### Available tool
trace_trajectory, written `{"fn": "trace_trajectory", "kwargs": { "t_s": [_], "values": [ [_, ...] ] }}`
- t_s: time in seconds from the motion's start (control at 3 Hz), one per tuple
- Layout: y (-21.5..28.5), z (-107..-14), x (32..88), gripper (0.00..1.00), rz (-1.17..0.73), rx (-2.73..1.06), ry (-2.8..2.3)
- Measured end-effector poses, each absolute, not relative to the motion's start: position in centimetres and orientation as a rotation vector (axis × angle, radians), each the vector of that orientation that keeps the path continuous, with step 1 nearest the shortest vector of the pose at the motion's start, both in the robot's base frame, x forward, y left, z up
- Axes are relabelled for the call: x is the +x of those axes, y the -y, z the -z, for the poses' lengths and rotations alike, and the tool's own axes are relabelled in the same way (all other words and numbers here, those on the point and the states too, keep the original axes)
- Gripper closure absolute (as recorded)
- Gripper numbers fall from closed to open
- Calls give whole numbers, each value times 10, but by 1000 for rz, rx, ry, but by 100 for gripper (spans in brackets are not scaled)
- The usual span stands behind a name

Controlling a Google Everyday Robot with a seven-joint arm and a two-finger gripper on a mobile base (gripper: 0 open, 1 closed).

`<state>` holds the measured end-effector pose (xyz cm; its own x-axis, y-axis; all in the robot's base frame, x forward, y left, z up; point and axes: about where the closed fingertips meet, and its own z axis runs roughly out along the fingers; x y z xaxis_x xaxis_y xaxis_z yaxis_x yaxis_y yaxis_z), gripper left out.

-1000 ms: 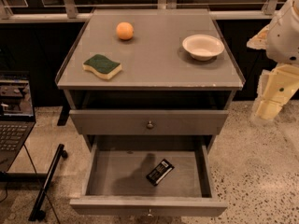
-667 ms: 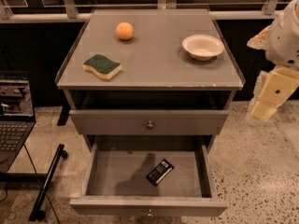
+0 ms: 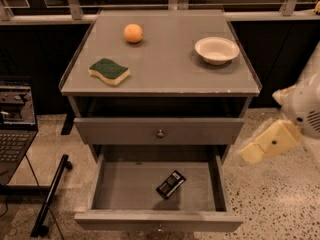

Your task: Pick rxbar chocolate from middle drawer and place on counter

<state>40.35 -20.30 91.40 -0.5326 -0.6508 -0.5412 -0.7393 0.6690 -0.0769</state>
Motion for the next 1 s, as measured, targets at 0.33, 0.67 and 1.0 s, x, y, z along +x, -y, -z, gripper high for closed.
{"fn": "trace_trajectory", "kwargs": {
  "t_s": [0.33, 0.67, 1.0],
  "values": [
    [200, -887, 426, 0, -420, -760, -2311],
    [195, -906, 445, 0, -455, -652, -2233],
    [198, -905, 444, 0, -435, -621, -2221]
  ]
}}
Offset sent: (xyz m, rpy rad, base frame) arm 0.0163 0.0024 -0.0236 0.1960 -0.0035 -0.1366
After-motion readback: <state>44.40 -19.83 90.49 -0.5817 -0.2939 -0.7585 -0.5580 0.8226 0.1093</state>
